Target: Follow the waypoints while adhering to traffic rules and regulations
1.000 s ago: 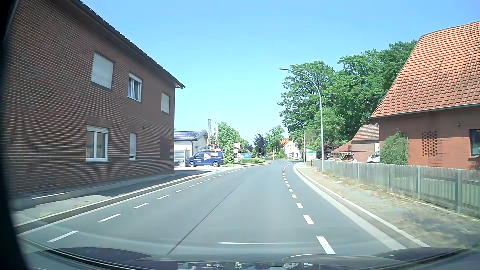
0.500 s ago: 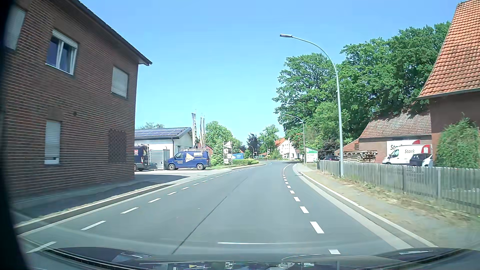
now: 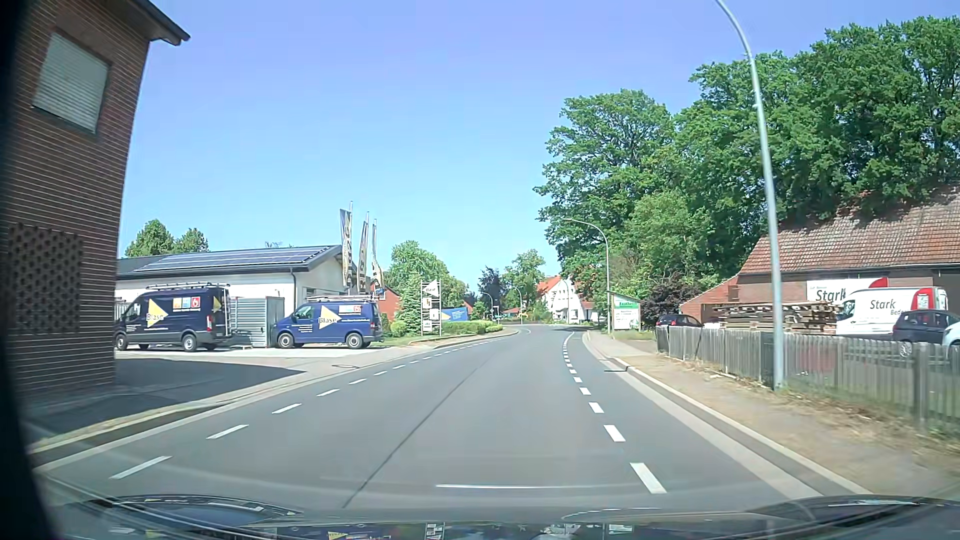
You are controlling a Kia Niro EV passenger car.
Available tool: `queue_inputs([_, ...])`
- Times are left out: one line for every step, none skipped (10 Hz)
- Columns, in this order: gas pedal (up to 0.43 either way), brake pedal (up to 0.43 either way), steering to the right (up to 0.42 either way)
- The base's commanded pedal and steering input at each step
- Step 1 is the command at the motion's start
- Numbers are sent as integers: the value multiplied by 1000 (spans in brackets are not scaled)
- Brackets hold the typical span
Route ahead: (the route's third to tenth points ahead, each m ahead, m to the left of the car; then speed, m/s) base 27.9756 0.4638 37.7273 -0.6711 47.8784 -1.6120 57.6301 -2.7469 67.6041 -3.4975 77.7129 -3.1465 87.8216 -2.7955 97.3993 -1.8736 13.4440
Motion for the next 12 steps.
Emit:
queue_inputs([138,0,18])
queue_inputs([138,0,18])
queue_inputs([138,0,18])
queue_inputs([138,0,18])
queue_inputs([138,0,18])
queue_inputs([138,0,17])
queue_inputs([138,0,17])
queue_inputs([138,0,18])
queue_inputs([138,0,17])
queue_inputs([138,0,17])
queue_inputs([138,0,17])
queue_inputs([138,0,17])
